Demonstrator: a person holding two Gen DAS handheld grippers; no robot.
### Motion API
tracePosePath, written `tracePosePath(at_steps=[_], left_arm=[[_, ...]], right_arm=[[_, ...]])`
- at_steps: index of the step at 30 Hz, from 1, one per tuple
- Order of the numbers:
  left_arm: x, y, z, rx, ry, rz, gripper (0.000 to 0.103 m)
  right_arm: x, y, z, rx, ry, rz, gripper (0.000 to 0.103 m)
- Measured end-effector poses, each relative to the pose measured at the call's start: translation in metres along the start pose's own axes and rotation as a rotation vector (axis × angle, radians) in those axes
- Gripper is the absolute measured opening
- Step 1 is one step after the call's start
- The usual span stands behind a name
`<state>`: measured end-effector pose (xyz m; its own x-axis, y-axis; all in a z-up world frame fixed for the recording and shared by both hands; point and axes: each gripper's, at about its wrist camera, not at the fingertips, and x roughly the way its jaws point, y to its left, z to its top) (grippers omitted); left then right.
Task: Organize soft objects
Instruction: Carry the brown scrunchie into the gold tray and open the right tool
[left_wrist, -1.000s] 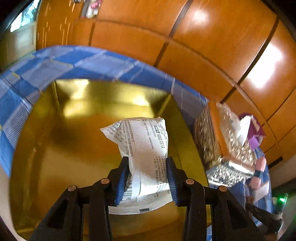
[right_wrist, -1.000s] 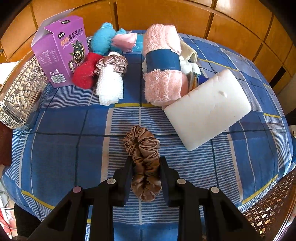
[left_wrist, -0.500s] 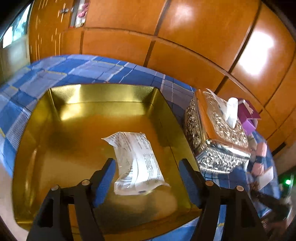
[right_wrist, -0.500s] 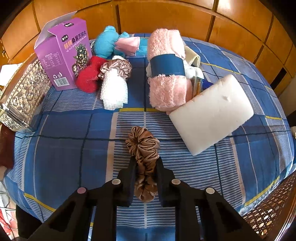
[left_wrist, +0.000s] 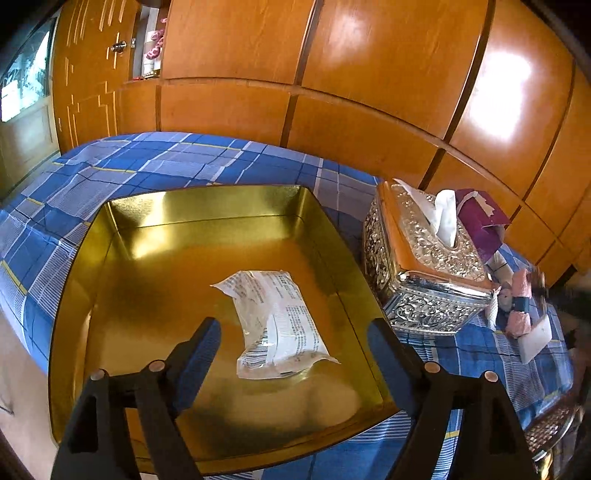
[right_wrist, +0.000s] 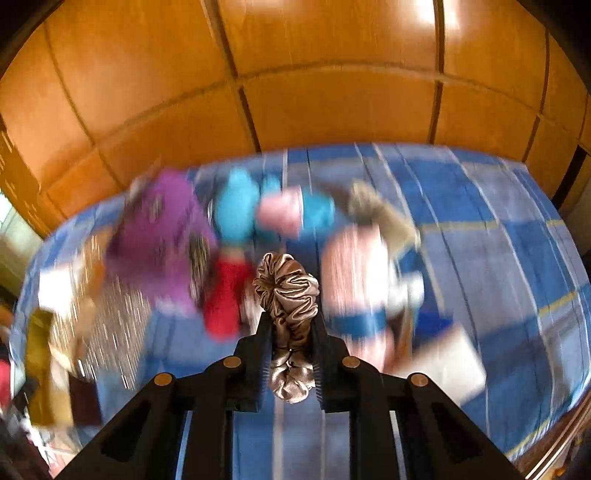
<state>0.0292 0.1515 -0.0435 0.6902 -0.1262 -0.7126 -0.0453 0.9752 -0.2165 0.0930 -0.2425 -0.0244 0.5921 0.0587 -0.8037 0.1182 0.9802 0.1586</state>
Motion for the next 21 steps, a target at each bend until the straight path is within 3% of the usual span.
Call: tracePosePath(at_steps=[6, 11, 16, 21], left_arm=[[-0.01, 0.006, 0.003, -0.01, -0.032, 0.005, 0.082], [-0.016, 0.02, 0.004, -0.035, -0.041, 0.025, 0.082], [-0.024, 0.039, 0.003, -0.07, -0.054, 0.06, 0.082], [-0.03, 0.058, 0.003, -0.113, -0.064, 0.107, 0.082]], right_arm=[[0.008, 0.039, 0.076, -0.015, -0.076, 0.038, 0.018], [0.008, 0.112, 0.108, -0.132, -0.124, 0.157, 0.018], [-0.001, 0.201, 0.086, -0.318, -0.103, 0.366, 0.018], [-0.002, 0.282, 0.022, -0.53, -0.007, 0.535, 0.018]])
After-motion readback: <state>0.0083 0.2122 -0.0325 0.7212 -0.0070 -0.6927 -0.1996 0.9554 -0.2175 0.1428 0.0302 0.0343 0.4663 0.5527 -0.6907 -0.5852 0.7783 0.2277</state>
